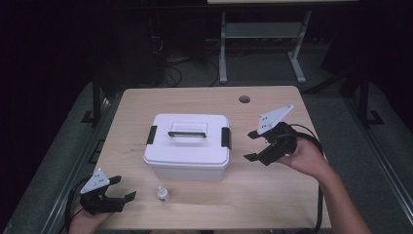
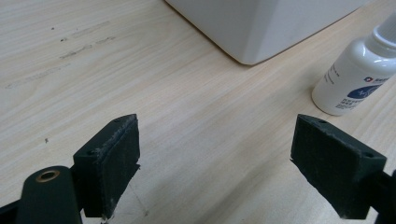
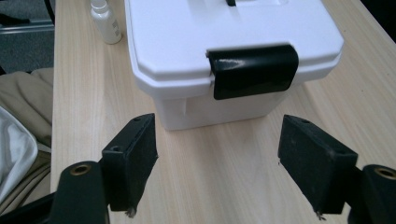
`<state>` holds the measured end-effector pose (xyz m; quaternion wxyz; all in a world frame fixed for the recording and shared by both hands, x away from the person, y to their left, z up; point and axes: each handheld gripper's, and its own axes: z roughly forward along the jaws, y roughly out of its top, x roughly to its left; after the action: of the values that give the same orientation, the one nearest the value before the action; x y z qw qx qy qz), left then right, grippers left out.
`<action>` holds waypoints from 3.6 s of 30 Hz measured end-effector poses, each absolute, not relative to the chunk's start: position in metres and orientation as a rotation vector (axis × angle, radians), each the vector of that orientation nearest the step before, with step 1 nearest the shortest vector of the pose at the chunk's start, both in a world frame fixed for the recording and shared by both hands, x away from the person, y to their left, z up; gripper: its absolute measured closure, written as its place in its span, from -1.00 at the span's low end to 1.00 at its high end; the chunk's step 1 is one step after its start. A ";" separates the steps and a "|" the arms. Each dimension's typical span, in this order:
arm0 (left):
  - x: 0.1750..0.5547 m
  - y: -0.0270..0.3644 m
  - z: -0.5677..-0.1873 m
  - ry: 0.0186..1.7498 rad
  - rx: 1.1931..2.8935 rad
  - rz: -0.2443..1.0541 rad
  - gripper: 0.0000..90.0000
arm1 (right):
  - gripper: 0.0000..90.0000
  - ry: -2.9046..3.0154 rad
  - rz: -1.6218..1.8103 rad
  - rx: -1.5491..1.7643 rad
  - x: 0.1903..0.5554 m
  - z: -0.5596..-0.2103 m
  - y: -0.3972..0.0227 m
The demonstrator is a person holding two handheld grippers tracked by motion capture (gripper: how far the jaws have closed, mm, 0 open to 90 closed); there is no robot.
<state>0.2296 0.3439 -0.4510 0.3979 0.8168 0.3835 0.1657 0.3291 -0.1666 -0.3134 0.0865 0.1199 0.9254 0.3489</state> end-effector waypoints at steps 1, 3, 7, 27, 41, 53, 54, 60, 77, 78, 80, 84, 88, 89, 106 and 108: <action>0.229 0.344 -0.451 0.972 2.070 0.419 -0.65 | -0.39 2.756 1.038 0.347 0.330 -0.312 -0.165; 0.230 0.343 -0.451 0.973 2.071 0.421 -0.66 | -0.39 2.764 1.029 0.336 0.333 -0.306 -0.159; 0.230 0.343 -0.450 0.966 2.072 0.425 -0.66 | -0.39 2.776 1.007 0.307 0.337 -0.300 -0.149; 0.230 0.343 -0.450 0.961 2.067 0.423 -0.66 | -0.39 2.833 0.944 0.192 0.352 -0.281 -0.107; 0.230 0.344 -0.450 0.963 2.065 0.415 -0.66 | -0.30 2.851 0.944 0.116 0.360 -0.270 -0.079; 0.230 0.344 -0.449 0.959 2.065 0.422 -0.66 | -0.20 2.875 0.913 0.064 0.366 -0.263 -0.054; 0.230 0.343 -0.449 0.958 2.064 0.424 -0.66 | -0.20 2.875 0.913 0.064 0.366 -0.263 -0.054; 0.230 0.344 -0.449 0.958 2.066 0.426 -0.66 | -0.16 2.883 0.901 0.031 0.368 -0.260 -0.040; 0.230 0.345 -0.448 0.955 2.063 0.430 -0.66 | 0.32 2.914 0.805 -0.037 0.379 -0.268 -0.009; 0.230 0.345 -0.448 0.956 2.063 0.427 -0.66 | 0.38 2.919 0.803 -0.040 0.380 -0.269 -0.008; 0.229 0.345 -0.449 0.958 2.063 0.425 -0.66 | 0.45 2.918 0.804 -0.048 0.381 -0.270 -0.005; 0.230 0.345 -0.448 0.955 2.064 0.430 -0.66 | 0.55 2.932 0.770 -0.030 0.384 -0.273 -0.001; 0.231 0.345 -0.448 0.957 2.063 0.428 -0.66 | 0.61 2.934 0.785 -0.003 0.390 -0.273 -0.002; 0.231 0.346 -0.448 0.958 2.062 0.427 -0.66 | 0.62 2.934 0.792 -0.003 0.392 -0.273 -0.002; 0.232 0.346 -0.448 0.953 2.066 0.419 -0.66 | 0.74 2.989 0.754 0.018 0.413 -0.282 0.019; 0.232 0.346 -0.449 0.956 2.066 0.417 -0.66 | 0.74 2.995 0.747 0.012 0.413 -0.284 0.021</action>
<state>0.2324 0.3460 -0.4491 0.4020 0.8174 0.3781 0.1649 0.4131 0.0211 -0.2840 0.0273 0.0038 0.9699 0.2419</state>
